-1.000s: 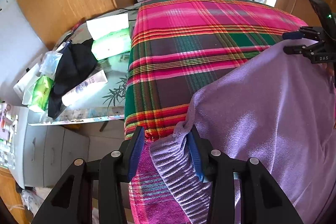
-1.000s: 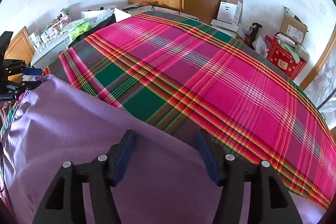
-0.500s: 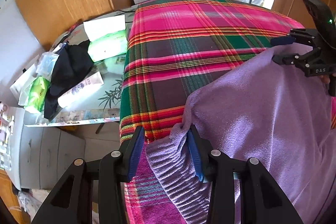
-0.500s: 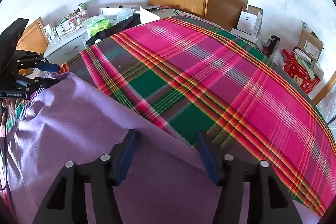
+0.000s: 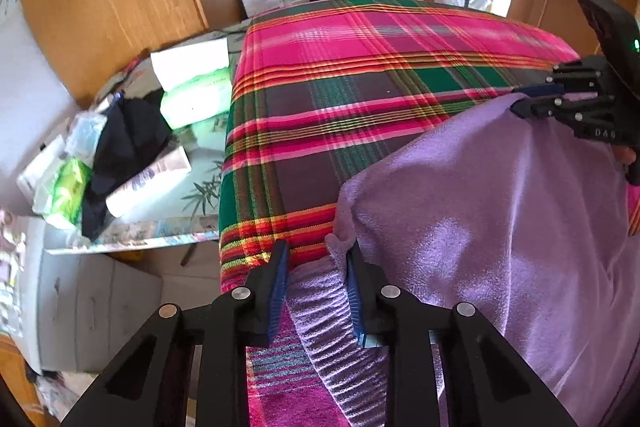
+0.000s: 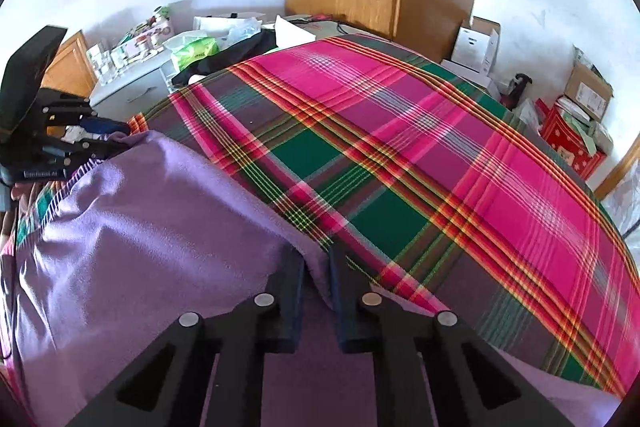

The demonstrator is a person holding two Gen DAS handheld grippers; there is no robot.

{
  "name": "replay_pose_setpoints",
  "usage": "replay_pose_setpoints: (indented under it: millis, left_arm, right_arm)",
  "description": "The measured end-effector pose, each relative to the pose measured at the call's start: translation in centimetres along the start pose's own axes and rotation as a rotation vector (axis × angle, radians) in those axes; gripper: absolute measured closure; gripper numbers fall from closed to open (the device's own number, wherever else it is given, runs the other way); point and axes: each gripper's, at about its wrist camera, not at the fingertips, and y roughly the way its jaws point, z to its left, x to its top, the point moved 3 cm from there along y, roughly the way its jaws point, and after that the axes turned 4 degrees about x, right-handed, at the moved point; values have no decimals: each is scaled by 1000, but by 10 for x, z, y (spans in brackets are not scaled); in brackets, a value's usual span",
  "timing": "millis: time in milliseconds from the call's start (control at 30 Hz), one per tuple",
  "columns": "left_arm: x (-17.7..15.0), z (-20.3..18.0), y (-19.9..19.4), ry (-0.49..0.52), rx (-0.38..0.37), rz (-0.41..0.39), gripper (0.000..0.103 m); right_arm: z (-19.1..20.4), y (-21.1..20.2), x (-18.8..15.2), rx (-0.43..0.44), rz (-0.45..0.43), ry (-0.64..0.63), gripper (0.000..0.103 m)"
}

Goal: Fold clothes

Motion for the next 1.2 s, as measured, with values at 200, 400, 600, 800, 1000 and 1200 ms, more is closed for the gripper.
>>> replay_pose_setpoints:
  millis: [200, 400, 600, 800, 1000, 1200]
  left_arm:
    - [1, 2, -7, -21, 16, -26, 77]
    - [0, 0, -21, -21, 35, -80, 78]
    - [-3, -2, -38, -23, 34, -120, 78]
    - [-8, -8, -48, -24, 25, -132, 78]
    - [-15, -12, -58, -16, 30, -145, 78]
    - [-23, -15, -73, -13, 30, -161, 78]
  right_arm:
    - [6, -9, -3, -35, -24, -3, 99]
    - [17, -35, -6, -56, -82, 12, 99]
    - [33, -64, -13, -68, -121, 5, 100]
    - [45, -74, -21, -100, -122, -15, 99]
    - [47, -85, -27, -94, -145, 12, 99]
    - [58, -100, -38, -95, -155, 21, 99]
